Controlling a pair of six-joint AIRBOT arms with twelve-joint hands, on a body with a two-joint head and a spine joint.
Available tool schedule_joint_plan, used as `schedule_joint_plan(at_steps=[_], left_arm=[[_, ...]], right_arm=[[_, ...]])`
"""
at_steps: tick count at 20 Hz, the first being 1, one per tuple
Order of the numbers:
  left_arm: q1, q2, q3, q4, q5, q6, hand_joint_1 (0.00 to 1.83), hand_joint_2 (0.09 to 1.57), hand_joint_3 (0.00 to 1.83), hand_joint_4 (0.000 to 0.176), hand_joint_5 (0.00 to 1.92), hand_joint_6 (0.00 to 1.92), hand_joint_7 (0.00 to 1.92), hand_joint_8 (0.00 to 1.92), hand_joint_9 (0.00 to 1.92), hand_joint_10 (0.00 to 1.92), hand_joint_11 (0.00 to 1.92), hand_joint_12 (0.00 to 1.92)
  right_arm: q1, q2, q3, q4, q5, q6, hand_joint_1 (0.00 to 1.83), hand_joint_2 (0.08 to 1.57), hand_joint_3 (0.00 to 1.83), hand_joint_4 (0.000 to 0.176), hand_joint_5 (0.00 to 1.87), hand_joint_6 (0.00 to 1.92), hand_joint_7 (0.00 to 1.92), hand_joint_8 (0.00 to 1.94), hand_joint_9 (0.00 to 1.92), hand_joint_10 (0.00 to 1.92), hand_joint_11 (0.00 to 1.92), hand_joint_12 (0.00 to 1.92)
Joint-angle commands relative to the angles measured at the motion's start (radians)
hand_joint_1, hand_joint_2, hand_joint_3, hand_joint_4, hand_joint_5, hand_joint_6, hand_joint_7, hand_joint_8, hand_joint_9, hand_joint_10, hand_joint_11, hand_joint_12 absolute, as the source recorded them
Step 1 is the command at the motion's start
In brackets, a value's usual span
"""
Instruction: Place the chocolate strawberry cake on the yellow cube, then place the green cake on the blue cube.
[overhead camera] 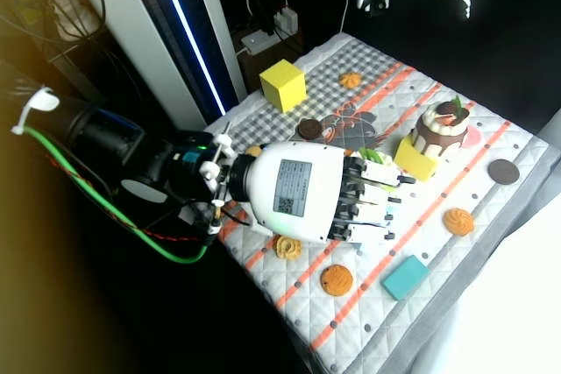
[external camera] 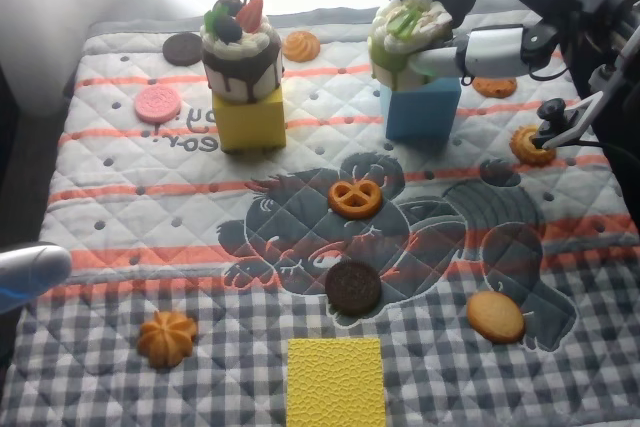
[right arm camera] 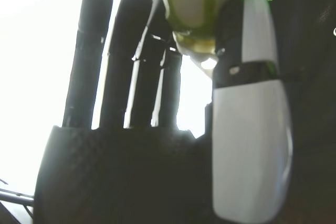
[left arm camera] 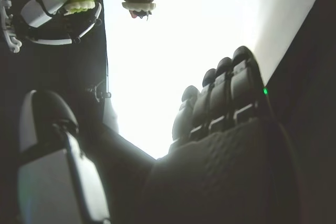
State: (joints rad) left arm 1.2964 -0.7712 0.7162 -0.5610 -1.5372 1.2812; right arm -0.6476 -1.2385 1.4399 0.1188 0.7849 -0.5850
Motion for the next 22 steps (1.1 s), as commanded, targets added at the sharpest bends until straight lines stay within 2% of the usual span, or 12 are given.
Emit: schedule_joint_plan(at_steps=[1, 3, 7, 9, 12, 13, 14, 15, 16, 17, 19, 22], left_arm=[[-0.007, -0.003, 0.004, 0.011, -0.127, -0.011, 0.85, 0.77, 0.0, 0.125, 0.0, 0.0, 0.0, 0.0, 0.0, 0.0, 0.0, 0.0], [-0.007, -0.004, 0.004, 0.011, -0.128, -0.012, 0.85, 0.77, 0.0, 0.104, 0.0, 0.0, 0.0, 0.0, 0.0, 0.0, 0.0, 0.0], [-0.007, -0.004, 0.002, 0.011, -0.133, -0.019, 0.87, 0.78, 0.0, 0.114, 0.0, 0.0, 0.0, 0.0, 0.0, 0.0, 0.0, 0.0], [-0.006, -0.004, 0.001, 0.011, -0.136, -0.022, 0.87, 0.79, 0.01, 0.097, 0.0, 0.0, 0.0, 0.0, 0.0, 0.0, 0.0, 0.0], [-0.005, -0.004, -0.001, 0.011, -0.139, -0.027, 0.82, 0.78, 0.0, 0.124, 0.0, 0.0, 0.0, 0.0, 0.0, 0.0, 0.0, 0.0], [-0.005, -0.004, -0.001, 0.011, -0.139, -0.027, 0.81, 0.78, 0.0, 0.126, 0.0, 0.0, 0.0, 0.0, 0.0, 0.0, 0.0, 0.0], [-0.005, -0.004, -0.001, 0.011, -0.141, -0.027, 0.82, 0.78, 0.01, 0.123, 0.0, 0.0, 0.0, 0.0, 0.0, 0.0, 0.0, 0.0], [-0.004, -0.004, -0.002, 0.01, -0.142, -0.027, 0.83, 0.79, 0.01, 0.121, 0.0, 0.0, 0.0, 0.0, 0.0, 0.0, 0.0, 0.0], [-0.004, -0.004, -0.002, 0.009, -0.142, -0.028, 0.82, 0.79, 0.01, 0.121, 0.0, 0.0, 0.0, 0.0, 0.0, 0.0, 0.0, 0.0], [-0.004, -0.004, -0.003, 0.009, -0.143, -0.028, 0.83, 0.79, 0.01, 0.118, 0.0, 0.0, 0.0, 0.0, 0.0, 0.0, 0.0, 0.0], [-0.002, -0.004, -0.004, 0.009, -0.146, -0.03, 0.85, 0.79, 0.01, 0.101, 0.0, 0.0, 0.0, 0.0, 0.0, 0.0, 0.0, 0.0], [0.0, -0.004, -0.005, 0.008, -0.151, -0.034, 0.8, 0.79, 0.0, 0.108, 0.0, 0.0, 0.0, 0.0, 0.0, 0.0, 0.0, 0.0]], right_arm=[[0.004, 0.001, 0.003, 0.013, 0.117, 0.001, 1.38, 1.07, 0.0, 0.0, 1.09, 0.79, 1.07, 0.83, 0.93, 1.13, 0.73, 1.22], [0.003, 0.002, 0.007, 0.017, 0.107, 0.0, 1.38, 1.08, 0.0, 0.0, 1.09, 0.78, 1.05, 0.86, 0.9, 1.17, 0.64, 1.32], [-0.006, 0.011, 0.008, 0.034, 0.075, -0.022, 1.38, 1.1, 0.0, 0.0, 1.04, 0.81, 0.99, 0.96, 0.88, 1.26, 0.66, 1.4], [-0.02, 0.015, 0.008, 0.05, 0.069, -0.029, 1.38, 1.1, 0.0, 0.0, 1.05, 0.81, 1.0, 0.92, 0.88, 1.25, 0.66, 1.37], [-0.041, 0.019, 0.007, 0.073, 0.068, -0.03, 1.37, 1.12, 0.0, 0.0, 0.97, 0.89, 0.96, 1.02, 0.86, 1.28, 0.65, 1.33], [-0.047, 0.02, 0.006, 0.079, 0.068, -0.03, 1.24, 1.12, 0.0, 0.0, 0.98, 0.93, 0.94, 1.07, 0.79, 0.79, 0.56, 1.23], [-0.054, 0.021, 0.003, 0.084, 0.068, -0.03, 1.17, 1.03, 0.0, 0.0, 0.84, 0.41, 0.81, 0.43, 0.69, 0.43, 0.34, 1.12], [-0.062, 0.021, 0.001, 0.09, 0.068, -0.03, 1.18, 1.01, 0.0, 0.0, 0.79, 0.13, 0.75, 0.14, 0.63, 0.22, 0.19, 1.1], [-0.071, 0.022, -0.001, 0.097, 0.068, -0.03, 1.15, 0.97, 0.0, 0.01, 0.71, 0.03, 0.69, 0.03, 0.58, 0.09, 0.1, 1.0], [-0.079, 0.022, -0.004, 0.103, 0.069, -0.03, 1.12, 0.95, 0.0, 0.024, 0.63, 0.01, 0.59, 0.01, 0.5, 0.03, 0.02, 0.91], [-0.093, 0.023, -0.009, 0.115, 0.074, -0.03, 1.03, 0.94, 0.0, 0.08, 0.48, 0.0, 0.45, 0.0, 0.39, 0.0, 0.0, 0.63], [-0.097, 0.029, -0.013, 0.12, 0.077, -0.03, 1.08, 0.98, 0.01, 0.06, 0.41, 0.0, 0.38, 0.01, 0.31, 0.01, 0.0, 0.29]])
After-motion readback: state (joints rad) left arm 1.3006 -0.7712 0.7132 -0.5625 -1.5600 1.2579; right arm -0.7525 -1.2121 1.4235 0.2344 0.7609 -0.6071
